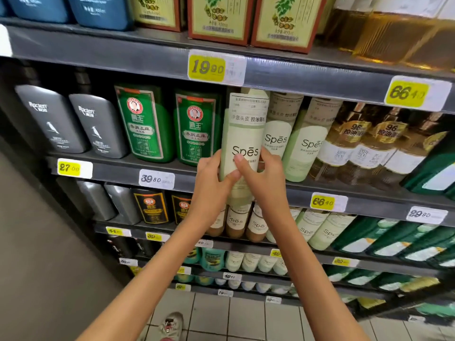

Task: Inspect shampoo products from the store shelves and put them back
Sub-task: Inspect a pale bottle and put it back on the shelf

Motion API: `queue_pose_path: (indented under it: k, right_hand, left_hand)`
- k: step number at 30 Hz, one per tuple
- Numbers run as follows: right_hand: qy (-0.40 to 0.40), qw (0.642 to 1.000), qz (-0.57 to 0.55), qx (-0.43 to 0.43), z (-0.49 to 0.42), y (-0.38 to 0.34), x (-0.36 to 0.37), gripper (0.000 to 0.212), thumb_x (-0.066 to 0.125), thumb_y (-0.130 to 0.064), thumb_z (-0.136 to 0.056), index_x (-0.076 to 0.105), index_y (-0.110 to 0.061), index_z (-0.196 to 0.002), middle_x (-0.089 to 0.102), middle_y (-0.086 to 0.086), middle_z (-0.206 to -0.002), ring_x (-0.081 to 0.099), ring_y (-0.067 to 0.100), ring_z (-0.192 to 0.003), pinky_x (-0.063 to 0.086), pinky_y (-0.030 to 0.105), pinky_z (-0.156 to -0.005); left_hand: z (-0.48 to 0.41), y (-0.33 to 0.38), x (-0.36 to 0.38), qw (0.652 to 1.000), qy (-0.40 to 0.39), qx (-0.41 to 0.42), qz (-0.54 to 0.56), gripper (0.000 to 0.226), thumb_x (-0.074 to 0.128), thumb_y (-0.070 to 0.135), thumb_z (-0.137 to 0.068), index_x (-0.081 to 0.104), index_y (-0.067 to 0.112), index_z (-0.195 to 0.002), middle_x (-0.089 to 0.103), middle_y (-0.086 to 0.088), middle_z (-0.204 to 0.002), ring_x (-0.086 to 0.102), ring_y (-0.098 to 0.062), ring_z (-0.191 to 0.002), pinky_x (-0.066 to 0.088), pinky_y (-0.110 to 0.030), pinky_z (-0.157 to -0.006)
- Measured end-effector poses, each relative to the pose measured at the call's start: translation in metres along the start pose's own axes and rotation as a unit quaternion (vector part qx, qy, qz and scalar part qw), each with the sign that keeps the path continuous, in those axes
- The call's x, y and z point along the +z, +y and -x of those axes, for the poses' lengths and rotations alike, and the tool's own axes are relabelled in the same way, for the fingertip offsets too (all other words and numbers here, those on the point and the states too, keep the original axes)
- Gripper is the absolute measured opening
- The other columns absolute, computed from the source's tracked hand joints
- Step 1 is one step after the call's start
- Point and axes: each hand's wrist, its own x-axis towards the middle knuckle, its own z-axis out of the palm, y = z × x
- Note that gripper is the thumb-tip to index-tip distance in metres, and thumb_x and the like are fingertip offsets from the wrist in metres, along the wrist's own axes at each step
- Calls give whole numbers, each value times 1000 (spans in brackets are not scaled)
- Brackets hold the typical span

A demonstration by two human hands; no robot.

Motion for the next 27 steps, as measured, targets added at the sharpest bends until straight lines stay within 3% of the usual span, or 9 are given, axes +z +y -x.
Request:
queue_pose_path:
  k: [2, 4, 7, 11, 13, 18, 21, 23, 27]
  right_hand:
    - [19, 1000, 20, -8, -5, 0, 3, 31, 67, -22, -85, 63, -10, -114, 62, 14, -104, 55, 26, -105, 48, 38, -89]
    - [33, 999, 26, -9, -8, -1, 8, 33, 68, -20, -84, 62, -12, -116, 60, 10, -102, 54, 23, -103, 46, 33, -88]
    - [60, 997, 50, -24, -11, 3, 17, 40, 69, -17, -83, 59, -8, -120, 55, 7, -101, 51, 21, -101, 44, 29, -88]
    - [111, 993, 36, -35, -14, 7, 33, 46, 70, -12, -82, 56, -3, -124, 50, 11, -110, 44, -5, -89, 36, 1, -78]
    - [143, 989, 1, -21, -16, 7, 40, 49, 70, -9, -82, 53, -4, -127, 43, 4, -109, 46, -1, -91, 35, -4, -78]
    - [182, 983, -25, -12, -21, 8, 51, 51, 70, -13, -84, 49, -3, -129, 42, 5, -114, 50, 14, -101, 37, 0, -82]
    - [186, 982, -15, 5, -19, 11, 49, 52, 68, -16, -85, 48, -4, -132, 49, 9, -124, 47, 20, -116, 38, 22, -98]
    - [164, 986, -29, 14, -11, 16, 45, 50, 65, -16, -88, 47, -6, -134, 49, 8, -129, 47, 18, -119, 39, 31, -102]
    - [102, 993, -31, 44, 2, 29, 38, 49, 56, -20, -94, 42, -12, -140, 44, 4, -136, 43, 12, -124, 38, 34, -106]
  left_hand:
    - [-7, -1, 1, 1000, 18, 14, 9, 47, 60, 15, -88, 49, 23, -133, 48, 1, -104, 53, -11, -103, 41, -8, -87]
    - [-13, -3, 3, 999, 39, 12, 25, 52, 61, 7, -86, 48, 17, -135, 53, -4, -112, 55, -14, -109, 45, -24, -96]
    - [-19, -9, 6, 997, 59, 7, 50, 55, 60, 0, -85, 45, 11, -137, 55, -5, -125, 54, -14, -116, 45, -34, -101]
    - [-21, -16, 17, 990, 133, 19, 41, 50, 56, 2, -88, 45, 10, -137, 50, -1, -119, 52, -13, -112, 45, -31, -99]
    - [-24, -18, 21, 987, 156, 17, 43, 50, 55, 2, -90, 44, 9, -137, 45, 0, -112, 50, -12, -108, 44, -23, -97]
    - [-33, -20, 23, 982, 183, 39, 32, 37, 57, 3, -89, 53, 3, -125, 52, -1, -110, 54, -8, -100, 47, -15, -85]
    - [-33, -20, 24, 980, 188, 35, 51, 25, 63, 8, -86, 57, 6, -111, 53, -2, -106, 55, -4, -95, 51, -19, -83]
    - [-29, -24, 23, 983, 174, 26, 48, 27, 64, 11, -86, 55, 11, -111, 52, -1, -107, 54, 0, -94, 48, -11, -79]
    - [-24, -34, 21, 987, 160, 0, 25, 24, 67, 13, -83, 54, 16, -103, 57, -5, -106, 54, 4, -91, 45, -5, -75]
